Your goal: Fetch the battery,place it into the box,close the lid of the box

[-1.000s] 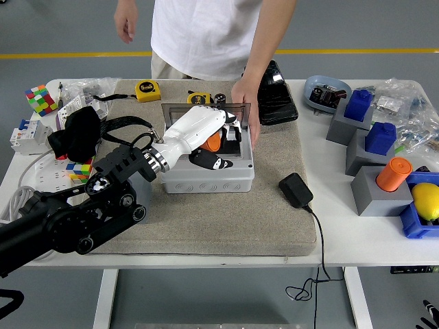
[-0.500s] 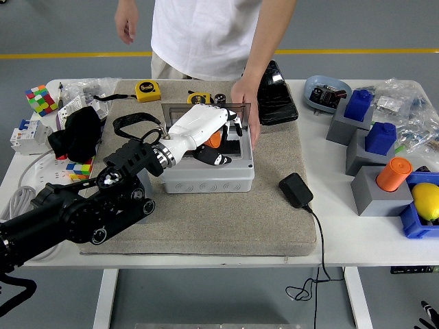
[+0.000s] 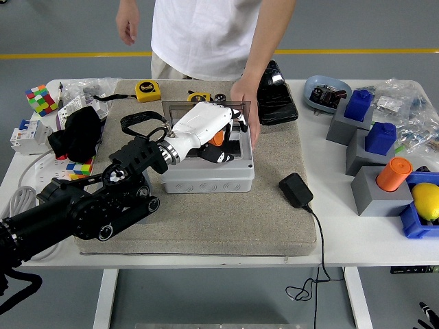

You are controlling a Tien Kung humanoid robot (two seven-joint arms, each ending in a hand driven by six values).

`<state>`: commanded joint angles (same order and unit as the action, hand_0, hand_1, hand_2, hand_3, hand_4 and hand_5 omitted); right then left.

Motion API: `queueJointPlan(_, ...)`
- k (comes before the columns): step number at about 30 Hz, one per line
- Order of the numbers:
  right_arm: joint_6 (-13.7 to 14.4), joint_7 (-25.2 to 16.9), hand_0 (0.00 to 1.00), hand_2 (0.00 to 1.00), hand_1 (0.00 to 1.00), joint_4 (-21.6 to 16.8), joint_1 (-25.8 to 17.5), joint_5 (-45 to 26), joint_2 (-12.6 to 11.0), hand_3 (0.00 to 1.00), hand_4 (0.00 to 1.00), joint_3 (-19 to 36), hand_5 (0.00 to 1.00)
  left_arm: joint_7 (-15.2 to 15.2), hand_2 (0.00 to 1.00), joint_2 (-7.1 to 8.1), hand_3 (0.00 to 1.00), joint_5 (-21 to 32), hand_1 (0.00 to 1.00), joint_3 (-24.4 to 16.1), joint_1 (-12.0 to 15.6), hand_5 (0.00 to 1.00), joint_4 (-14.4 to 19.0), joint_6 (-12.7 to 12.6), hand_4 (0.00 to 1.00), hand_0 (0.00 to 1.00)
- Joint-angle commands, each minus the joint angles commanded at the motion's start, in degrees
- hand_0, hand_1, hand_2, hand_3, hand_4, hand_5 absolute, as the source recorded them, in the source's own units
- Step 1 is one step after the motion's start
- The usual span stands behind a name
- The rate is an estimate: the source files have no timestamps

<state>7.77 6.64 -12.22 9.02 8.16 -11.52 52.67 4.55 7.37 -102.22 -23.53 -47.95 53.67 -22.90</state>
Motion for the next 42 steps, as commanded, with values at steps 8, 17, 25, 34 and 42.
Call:
queueJointPlan(8,0.05,-0.02,0.624,0.628,0.634,-0.10,-0.06,0.12,0.02,0.553,0.950,0.13,0.517,0.79,0.368,-0.21,0.555,-0.44,0.225,0.16,-0.14,0.002,-0.80,-0.20,0.964,0.169)
queueJointPlan(17,0.02,-0.07,0.623,0.627,0.634,-0.15,-0.05,0.32,0.09,0.554,0.950,0.47,0.517,1.27,0.504,-0.37,0.563,-0.81,0.516,0.14,0.07,0.051,-1.53,-0.04,0.998,0.372)
queueJointPlan(25,-0.09,-0.14,0.623,0.627,0.634,-0.15,-0.17,0.35,0.17,0.553,0.949,0.55,0.517,2.95,0.626,0.01,0.670,-0.40,0.638,-0.63,0.55,0.343,-1.32,-0.45,0.998,0.495)
queueJointPlan(34,0.01,-0.20,0.625,0.627,0.634,-0.20,-0.05,0.45,0.13,0.553,0.949,0.95,0.517,5.37,0.615,0.52,0.671,0.33,0.618,-4.62,2.12,0.431,2.46,-1.29,0.998,0.465)
queueJointPlan(42,-0.14,-0.29,0.624,0.627,0.634,-0.11,-0.11,0.47,0.21,0.554,0.949,1.06,0.516,10.39,0.577,1.77,0.658,2.31,0.586,-11.07,3.69,0.481,7.86,-4.65,0.998,0.434)
